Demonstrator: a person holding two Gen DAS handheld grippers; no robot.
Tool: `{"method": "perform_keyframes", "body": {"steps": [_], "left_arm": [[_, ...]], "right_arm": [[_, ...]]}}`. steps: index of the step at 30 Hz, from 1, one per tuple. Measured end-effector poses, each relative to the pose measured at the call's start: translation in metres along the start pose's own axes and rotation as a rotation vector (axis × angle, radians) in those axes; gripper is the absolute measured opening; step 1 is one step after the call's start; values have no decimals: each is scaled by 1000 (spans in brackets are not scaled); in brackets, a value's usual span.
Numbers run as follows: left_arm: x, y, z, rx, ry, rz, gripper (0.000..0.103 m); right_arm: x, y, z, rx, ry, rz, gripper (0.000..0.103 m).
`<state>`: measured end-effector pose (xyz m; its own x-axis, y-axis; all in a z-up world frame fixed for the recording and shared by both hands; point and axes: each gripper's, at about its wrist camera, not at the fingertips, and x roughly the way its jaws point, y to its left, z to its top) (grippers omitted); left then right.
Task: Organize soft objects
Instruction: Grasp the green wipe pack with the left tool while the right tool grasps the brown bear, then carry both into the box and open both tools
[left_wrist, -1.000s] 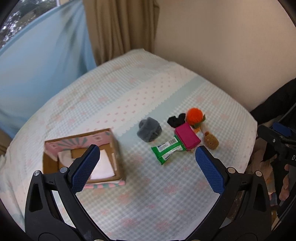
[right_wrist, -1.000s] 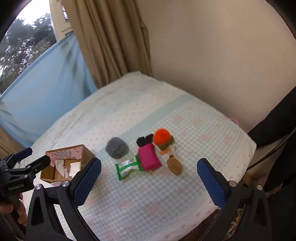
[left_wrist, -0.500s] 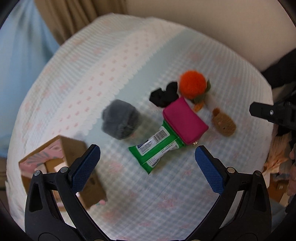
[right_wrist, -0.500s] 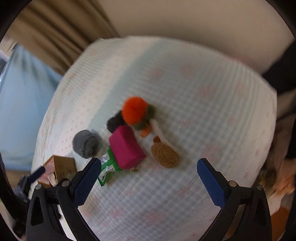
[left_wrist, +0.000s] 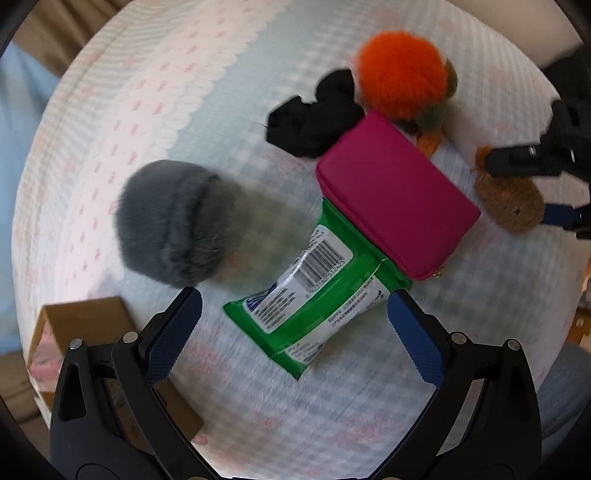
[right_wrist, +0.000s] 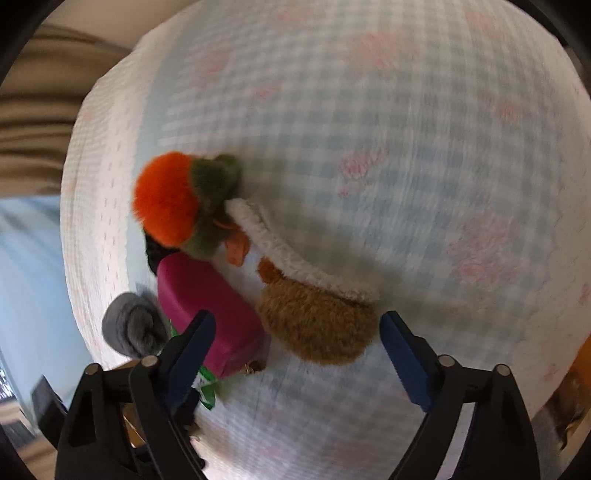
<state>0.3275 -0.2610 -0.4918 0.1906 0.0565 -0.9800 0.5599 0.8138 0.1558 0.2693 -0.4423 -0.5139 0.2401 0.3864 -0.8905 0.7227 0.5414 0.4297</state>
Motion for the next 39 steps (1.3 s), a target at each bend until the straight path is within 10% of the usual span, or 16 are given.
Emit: {"method": "perform_keyframes", "body": {"steps": [5,11,39], "left_arm": [[18,-8,3,56,15,-11,97],[39,-12,4,106,70,-3,46],[-117,32,-15,-149,-186,-4,37]], "right_arm": [[10,-6,11,63,22,-2,71],[8,-20,14,114,23,-1,55],[-129,-8,-49,-151,-153,78,49]]}}
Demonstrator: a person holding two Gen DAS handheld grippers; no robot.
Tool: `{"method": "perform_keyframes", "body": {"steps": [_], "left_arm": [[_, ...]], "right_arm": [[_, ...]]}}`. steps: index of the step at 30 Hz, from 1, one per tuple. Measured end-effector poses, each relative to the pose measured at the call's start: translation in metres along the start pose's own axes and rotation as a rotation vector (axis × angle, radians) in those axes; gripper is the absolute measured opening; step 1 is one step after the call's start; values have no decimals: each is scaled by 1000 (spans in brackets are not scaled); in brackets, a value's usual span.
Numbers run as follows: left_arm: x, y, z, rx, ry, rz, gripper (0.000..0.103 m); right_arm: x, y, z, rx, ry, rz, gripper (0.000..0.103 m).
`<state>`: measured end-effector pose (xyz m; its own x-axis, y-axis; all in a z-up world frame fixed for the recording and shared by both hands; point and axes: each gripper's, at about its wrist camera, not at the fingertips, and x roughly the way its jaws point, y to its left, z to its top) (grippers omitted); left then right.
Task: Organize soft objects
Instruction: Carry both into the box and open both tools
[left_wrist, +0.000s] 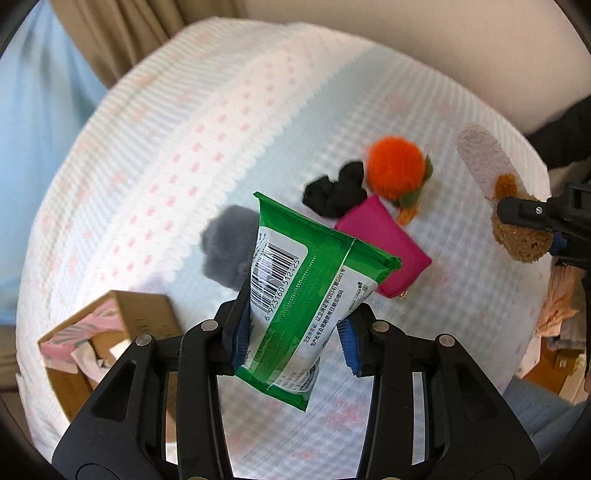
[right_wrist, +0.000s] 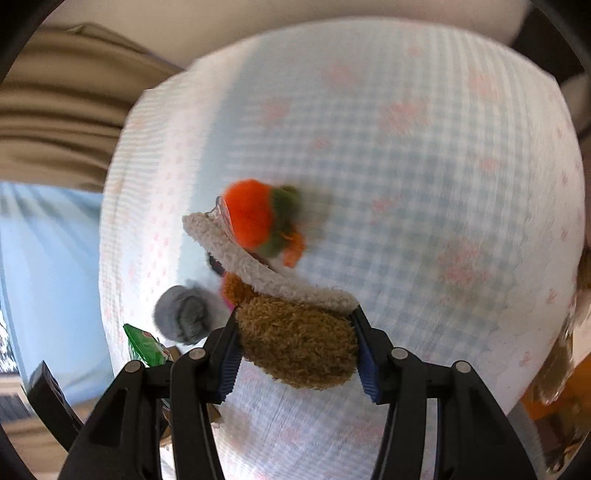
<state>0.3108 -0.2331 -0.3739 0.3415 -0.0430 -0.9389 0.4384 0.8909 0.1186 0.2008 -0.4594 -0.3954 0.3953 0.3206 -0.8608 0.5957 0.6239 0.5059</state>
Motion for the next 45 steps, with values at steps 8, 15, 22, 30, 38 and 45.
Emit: {"method": "perform_keyframes", "body": {"steps": [8,15,22,30,38,45], "left_arm": [[-71,35,-15,-85,-122,26,37],[-134,85,-44,-127,-217,70,37],[-177,159,-84,-179,-261,114,37],[-182,252,-127,-290,-213,151,37],[-131,329,-160,-447,-77,165,37],[-60,371,-188,-602,68,105,37]], "right_arm": [[-49,67,-32,-181,-83,16,49],[-65,142,-68,-300,-135,58,49],[-58,221,-121,-428,-141,102,49],[-14,309,-176,-583,-58,130,49],[66,364,-216,-729,113,76,49],[141,372,-235,-865,299,-30,49]]}}
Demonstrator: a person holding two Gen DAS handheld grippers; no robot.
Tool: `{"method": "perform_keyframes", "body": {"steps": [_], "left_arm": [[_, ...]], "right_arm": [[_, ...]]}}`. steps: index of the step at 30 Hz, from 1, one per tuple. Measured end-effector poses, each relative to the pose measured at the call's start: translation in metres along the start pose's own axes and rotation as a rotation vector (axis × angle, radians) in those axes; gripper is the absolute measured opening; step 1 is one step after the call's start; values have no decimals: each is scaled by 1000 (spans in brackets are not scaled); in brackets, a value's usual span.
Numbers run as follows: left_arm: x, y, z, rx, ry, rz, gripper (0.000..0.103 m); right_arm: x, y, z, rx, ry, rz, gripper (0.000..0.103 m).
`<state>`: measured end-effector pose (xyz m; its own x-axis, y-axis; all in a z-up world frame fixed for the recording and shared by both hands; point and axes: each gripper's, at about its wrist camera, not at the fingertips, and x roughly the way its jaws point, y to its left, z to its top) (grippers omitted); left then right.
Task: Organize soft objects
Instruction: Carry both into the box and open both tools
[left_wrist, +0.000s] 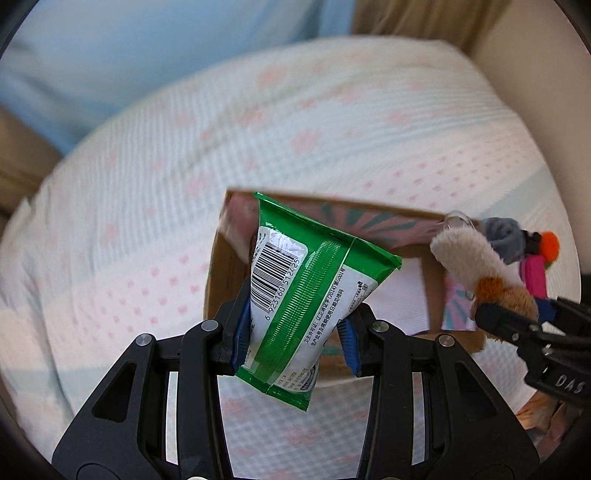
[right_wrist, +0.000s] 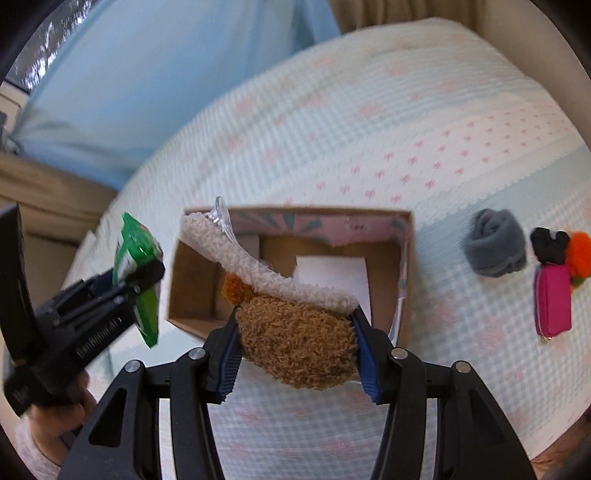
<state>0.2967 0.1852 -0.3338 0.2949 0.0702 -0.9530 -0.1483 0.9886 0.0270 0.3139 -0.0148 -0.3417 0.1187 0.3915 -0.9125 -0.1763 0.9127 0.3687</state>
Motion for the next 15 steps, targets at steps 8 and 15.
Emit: {"method": "perform_keyframes", "body": {"steps": [8,15], "left_arm": [[72,-15,-10,46,150,-18,37],[91,-27,-9,92,168,-2,36]], "right_arm": [[67,-18,14,32,147,-59,49],[87,-28,31,59,196,-21,50]]}}
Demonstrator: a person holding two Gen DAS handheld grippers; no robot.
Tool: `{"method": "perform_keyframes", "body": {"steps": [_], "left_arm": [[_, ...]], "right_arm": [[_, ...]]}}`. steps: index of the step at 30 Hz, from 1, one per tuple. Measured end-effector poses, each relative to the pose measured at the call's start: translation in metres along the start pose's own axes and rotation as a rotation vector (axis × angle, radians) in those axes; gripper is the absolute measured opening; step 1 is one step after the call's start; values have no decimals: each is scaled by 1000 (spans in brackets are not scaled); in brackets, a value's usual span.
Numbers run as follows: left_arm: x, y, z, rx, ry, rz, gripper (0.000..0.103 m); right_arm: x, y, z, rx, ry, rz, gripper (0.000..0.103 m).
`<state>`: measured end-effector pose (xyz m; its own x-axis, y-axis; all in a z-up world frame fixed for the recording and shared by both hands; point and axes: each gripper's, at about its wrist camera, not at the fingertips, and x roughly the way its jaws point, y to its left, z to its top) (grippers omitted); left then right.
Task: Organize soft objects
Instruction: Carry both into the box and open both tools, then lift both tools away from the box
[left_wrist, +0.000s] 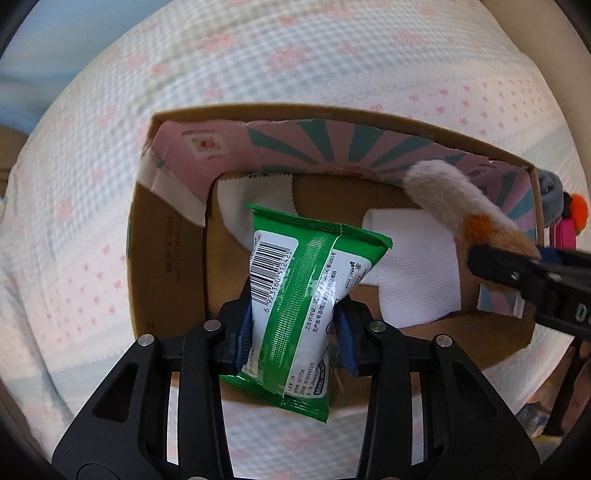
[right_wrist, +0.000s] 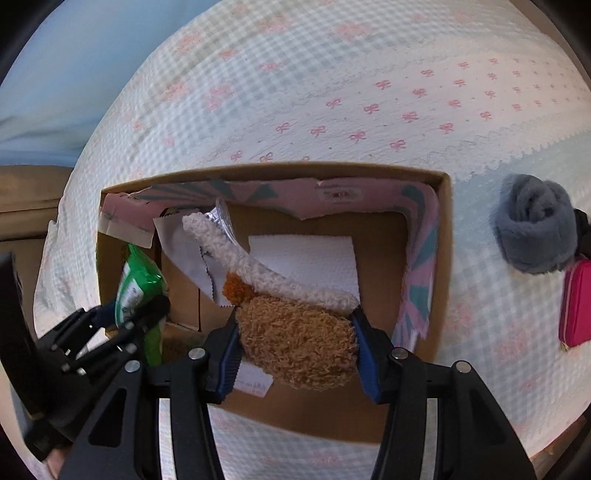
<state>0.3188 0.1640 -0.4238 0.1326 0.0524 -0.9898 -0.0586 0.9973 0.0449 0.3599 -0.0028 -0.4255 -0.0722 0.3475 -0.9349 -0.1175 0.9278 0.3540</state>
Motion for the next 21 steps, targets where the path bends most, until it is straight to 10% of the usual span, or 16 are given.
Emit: {"method": "perform_keyframes", "body": {"steps": [1,3,4,7,21], "left_arm": [[-2,-2,2,17,-12,10,40],[-7,-7,4,58,-21,34,97],[-10,-8,3,69,-36,36,102],[-15,-3,0,79,-55,32,103],[-59,6,-9,10,-126,7,103]], "right_arm": [[2,3,5,-4,4,2,51],[4,3,11,6,0,-1,55],[5,2,12,23,2,-3,64],[8,-4,16,68,-8,37,103],[-30,12,-4,-58,-139,7,103]]}}
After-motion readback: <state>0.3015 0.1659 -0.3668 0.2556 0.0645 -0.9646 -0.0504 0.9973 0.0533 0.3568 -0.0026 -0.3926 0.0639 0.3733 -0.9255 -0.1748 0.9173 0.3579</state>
